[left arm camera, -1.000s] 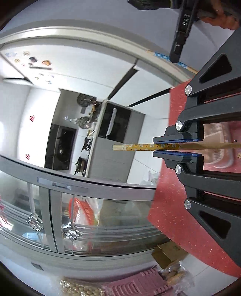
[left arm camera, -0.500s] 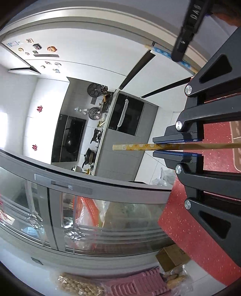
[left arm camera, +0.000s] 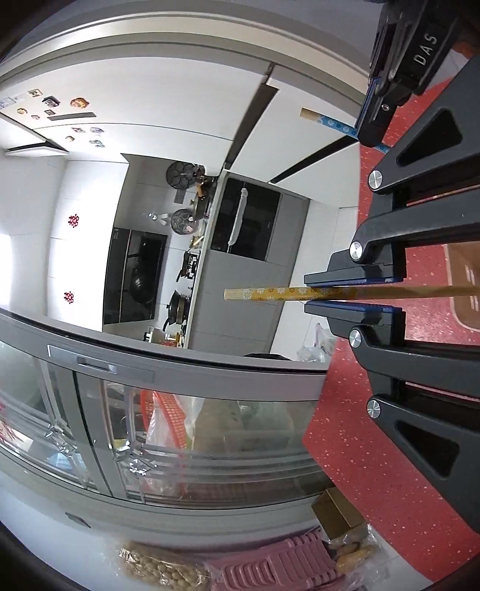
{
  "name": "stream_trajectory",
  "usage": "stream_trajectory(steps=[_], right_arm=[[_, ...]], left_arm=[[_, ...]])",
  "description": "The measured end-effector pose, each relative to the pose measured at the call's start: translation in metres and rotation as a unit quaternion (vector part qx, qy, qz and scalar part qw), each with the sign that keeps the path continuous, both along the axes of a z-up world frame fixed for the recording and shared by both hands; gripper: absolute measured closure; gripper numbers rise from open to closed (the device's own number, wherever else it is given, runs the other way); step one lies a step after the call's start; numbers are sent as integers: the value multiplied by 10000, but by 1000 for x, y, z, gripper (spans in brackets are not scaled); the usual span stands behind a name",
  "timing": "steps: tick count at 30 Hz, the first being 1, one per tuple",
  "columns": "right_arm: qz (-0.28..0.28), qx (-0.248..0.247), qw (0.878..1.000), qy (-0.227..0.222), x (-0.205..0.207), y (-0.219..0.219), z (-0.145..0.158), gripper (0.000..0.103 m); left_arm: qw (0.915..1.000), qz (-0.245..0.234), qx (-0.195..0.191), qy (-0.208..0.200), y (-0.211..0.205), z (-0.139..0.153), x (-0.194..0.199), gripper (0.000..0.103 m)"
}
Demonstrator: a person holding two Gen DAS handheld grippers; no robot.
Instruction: Organize utensils
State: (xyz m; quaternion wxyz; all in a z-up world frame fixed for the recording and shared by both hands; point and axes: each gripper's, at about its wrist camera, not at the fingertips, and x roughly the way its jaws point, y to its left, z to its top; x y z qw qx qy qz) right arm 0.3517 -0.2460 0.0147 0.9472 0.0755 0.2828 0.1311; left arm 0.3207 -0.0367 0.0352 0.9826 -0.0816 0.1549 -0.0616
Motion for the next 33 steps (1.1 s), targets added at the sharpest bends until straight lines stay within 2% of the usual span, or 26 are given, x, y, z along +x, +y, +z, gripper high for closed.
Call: stream_trajectory(steps=[10,16,20,23,24,25,26,27,28,32,33], right_arm=[[56,-50,9999,66,-13,-3,-8,94],[177,-152,9996,156,-14,-4,-12,93],[208,-111,9992,332,-11,-4,-18,93],[234,-93,9987,447,-9,-4,-19,93],[261,-85,9984,492,-8,-4,-20,92],[281,-72,9982,526,-9,-5,-20,92],[290,-62,9981,538,-10,-5,-20,92],[300,-58,9981,536,-12,-6,-19,90],[301,-56,9981,533,-14,-6,-18,88],[273,8,9984,489,-22,-10,-14,65],[264,25,9985,477,-24,-11,-14,62]], left_arm=[[9990,211,404,7,-4,-14,-19,73],[9987,324,390,54,3,-9,-28,73],[9964,320,788,-20,-5,-9,-33,72],[9958,173,894,88,-9,-11,-34,72],[9956,145,918,125,-10,-12,-34,67],[9953,137,943,161,-10,-13,-34,51],[9951,147,956,194,-10,-13,-36,0],[9947,280,956,242,-10,-13,-37,0],[9951,333,923,125,-9,-12,-42,0],[9949,255,946,254,-6,-8,-47,0],[9948,272,941,274,-5,-9,-47,0]])
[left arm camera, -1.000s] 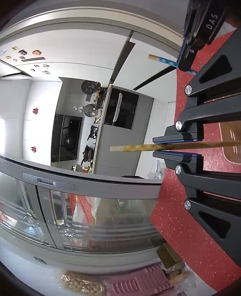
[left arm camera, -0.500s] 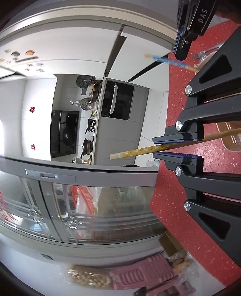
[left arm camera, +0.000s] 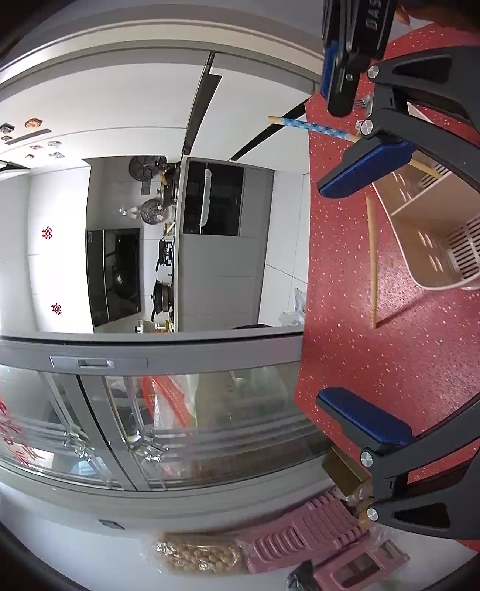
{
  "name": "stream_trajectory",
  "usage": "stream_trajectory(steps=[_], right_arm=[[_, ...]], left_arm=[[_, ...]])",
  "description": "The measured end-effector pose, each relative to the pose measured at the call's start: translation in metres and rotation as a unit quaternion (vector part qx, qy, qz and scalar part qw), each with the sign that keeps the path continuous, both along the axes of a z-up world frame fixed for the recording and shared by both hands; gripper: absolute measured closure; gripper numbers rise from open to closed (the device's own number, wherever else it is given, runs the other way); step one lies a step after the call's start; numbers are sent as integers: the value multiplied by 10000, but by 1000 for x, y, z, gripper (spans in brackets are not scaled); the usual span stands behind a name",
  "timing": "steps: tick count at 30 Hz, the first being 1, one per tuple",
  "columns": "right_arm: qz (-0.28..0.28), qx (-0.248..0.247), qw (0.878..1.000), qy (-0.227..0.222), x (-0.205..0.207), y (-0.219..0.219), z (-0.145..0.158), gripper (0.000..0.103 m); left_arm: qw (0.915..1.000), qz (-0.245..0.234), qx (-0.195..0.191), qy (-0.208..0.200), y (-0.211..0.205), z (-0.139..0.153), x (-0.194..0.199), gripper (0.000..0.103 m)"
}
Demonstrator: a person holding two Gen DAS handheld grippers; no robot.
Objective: Organize utensils
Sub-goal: 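Move both open tools back over the pile of spoons and chopsticks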
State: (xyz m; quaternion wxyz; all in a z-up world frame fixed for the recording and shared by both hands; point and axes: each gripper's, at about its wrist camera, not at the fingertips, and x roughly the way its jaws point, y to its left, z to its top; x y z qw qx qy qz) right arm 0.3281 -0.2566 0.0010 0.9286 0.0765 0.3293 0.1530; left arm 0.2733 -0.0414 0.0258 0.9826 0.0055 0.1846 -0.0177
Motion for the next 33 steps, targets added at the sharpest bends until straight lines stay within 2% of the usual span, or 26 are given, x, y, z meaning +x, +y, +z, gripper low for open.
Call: stream_trajectory(steps=[3,7,13,15,17,22,27,33], right_arm=[[-3,-21,10000,38,-3,1,0,62],[71,-29,10000,57,-12,0,0,62],[71,77,9999,112,-22,-10,2,61],[84,109,9998,151,-26,-13,2,57],[108,71,9998,155,-33,-12,1,53],[168,1,9996,222,-48,-10,-3,47],[227,-22,9985,492,-61,-9,-15,44],[98,-19,9943,1063,-82,-16,-42,44]], left_arm=[[9996,185,35,228,5,-8,3,0],[9976,328,-408,448,31,-15,0,0],[9913,511,-607,1049,67,-34,4,0],[9876,586,-794,1222,77,-40,1,0],[9863,458,-868,1329,81,-45,-3,0],[9871,210,-566,1483,74,-54,-14,0],[9807,-3,-721,1815,74,-66,-31,0],[9726,-370,-300,2274,64,-91,-54,0]])
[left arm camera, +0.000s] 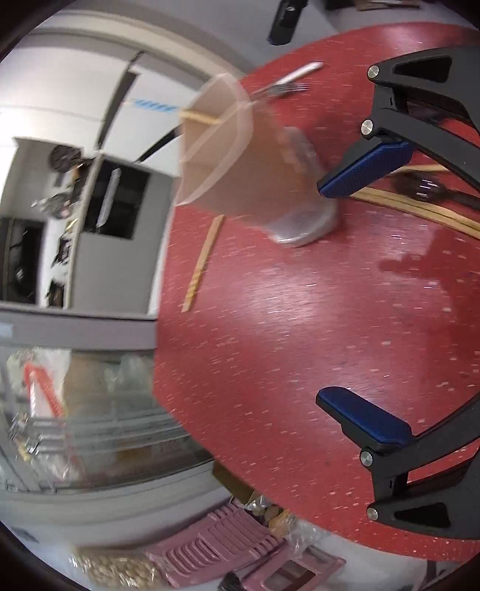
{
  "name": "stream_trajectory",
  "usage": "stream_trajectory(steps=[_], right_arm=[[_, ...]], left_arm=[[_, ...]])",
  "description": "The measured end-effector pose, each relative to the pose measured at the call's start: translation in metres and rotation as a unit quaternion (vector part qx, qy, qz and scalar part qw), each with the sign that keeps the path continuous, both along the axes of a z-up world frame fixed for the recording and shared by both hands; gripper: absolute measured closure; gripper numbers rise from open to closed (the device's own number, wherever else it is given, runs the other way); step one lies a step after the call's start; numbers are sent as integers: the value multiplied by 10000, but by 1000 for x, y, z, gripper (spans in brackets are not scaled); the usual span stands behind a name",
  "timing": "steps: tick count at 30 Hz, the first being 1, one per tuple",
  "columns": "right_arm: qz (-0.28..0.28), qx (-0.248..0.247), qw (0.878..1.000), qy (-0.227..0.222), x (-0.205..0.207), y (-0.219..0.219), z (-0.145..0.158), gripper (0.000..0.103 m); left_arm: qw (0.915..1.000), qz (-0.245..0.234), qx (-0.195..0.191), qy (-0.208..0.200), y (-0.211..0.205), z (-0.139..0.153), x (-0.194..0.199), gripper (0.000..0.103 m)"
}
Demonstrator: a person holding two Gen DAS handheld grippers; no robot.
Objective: Organize utensils
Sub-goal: 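Move both open tools back over the pile of spoons and chopsticks, then grasp a dark spoon by its handle with the right tool while the left tool grasps a wooden chopstick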
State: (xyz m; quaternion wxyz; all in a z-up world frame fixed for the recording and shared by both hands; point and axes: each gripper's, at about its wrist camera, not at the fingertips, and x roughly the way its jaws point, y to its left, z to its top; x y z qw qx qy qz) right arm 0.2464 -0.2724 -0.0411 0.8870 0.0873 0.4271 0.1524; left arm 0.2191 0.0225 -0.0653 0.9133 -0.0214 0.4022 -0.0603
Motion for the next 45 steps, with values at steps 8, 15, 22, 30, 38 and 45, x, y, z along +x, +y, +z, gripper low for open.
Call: stream_trajectory(steps=[8,15,22,30,38,45], right_arm=[[-137,-91,9976,673,-42,0,-46,44],[-255,-142,9938,1075,-67,0,-74,44],[-339,-189,9918,1221,-75,4,-83,44],[-345,-475,9898,1296,-80,14,-91,44],[-199,-695,9893,1264,-86,25,-90,44],[-114,-658,9884,1366,-93,26,-92,47]], left_arm=[[9961,-631,344,504,-12,-40,-29,0],[9920,-862,632,666,-13,-60,-45,0],[9903,-894,703,793,-10,-70,-49,0],[9906,-869,666,816,-6,-70,-47,0],[9901,-891,676,842,-6,-70,-48,0],[9900,-906,685,839,-5,-71,-50,0]])
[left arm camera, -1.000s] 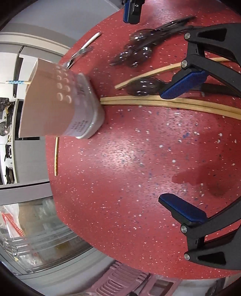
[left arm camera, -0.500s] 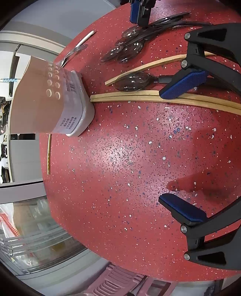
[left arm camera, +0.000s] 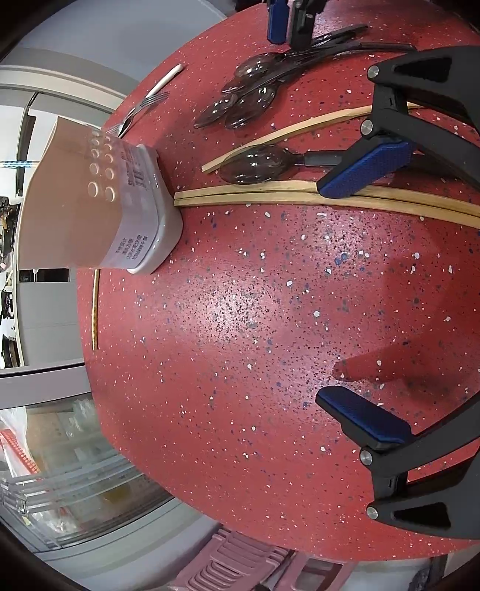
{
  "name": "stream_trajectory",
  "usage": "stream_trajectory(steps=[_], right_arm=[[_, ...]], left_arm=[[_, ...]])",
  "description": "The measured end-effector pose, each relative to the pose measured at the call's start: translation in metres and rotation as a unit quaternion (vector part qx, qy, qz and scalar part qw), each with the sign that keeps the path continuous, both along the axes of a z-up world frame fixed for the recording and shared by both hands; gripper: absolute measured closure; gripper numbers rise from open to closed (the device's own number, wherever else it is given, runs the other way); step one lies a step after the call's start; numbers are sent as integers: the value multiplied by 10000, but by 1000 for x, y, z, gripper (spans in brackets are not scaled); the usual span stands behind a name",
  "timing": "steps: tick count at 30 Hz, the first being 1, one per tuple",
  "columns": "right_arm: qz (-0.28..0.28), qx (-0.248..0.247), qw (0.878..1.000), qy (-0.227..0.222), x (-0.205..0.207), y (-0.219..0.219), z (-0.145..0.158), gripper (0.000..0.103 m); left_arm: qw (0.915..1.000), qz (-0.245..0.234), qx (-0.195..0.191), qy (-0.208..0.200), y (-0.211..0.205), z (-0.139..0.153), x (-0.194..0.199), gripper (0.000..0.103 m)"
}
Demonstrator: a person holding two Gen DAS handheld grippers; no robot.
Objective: Organize utensils
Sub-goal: 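Grasp a dark spoon by its handle with the right tool while the left tool grasps a wooden chopstick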
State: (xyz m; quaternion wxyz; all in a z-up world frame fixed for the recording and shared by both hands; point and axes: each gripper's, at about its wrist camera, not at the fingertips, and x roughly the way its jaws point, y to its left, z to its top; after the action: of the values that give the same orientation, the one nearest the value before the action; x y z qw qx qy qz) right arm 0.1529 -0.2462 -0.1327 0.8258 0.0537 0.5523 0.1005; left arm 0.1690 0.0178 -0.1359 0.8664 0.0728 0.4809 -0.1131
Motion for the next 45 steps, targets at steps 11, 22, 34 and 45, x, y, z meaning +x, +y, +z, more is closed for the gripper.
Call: stream_trajectory(steps=[11,22,34,45], right_arm=[[266,-350,9989,-177,-2,1,3,68],[-292,126,9994,119,-2,-44,-1,68],[-450,283,9982,281,24,-32,-4,68],[59,-156,9992,351,38,-5,-3,68]], left_arm=[[9998,153,120,-15,7,1,-4,0],[10000,43,63,11,1,-1,-3,0],[9996,57,284,35,-9,-1,19,0],[9982,-392,436,90,-41,6,45,1]])
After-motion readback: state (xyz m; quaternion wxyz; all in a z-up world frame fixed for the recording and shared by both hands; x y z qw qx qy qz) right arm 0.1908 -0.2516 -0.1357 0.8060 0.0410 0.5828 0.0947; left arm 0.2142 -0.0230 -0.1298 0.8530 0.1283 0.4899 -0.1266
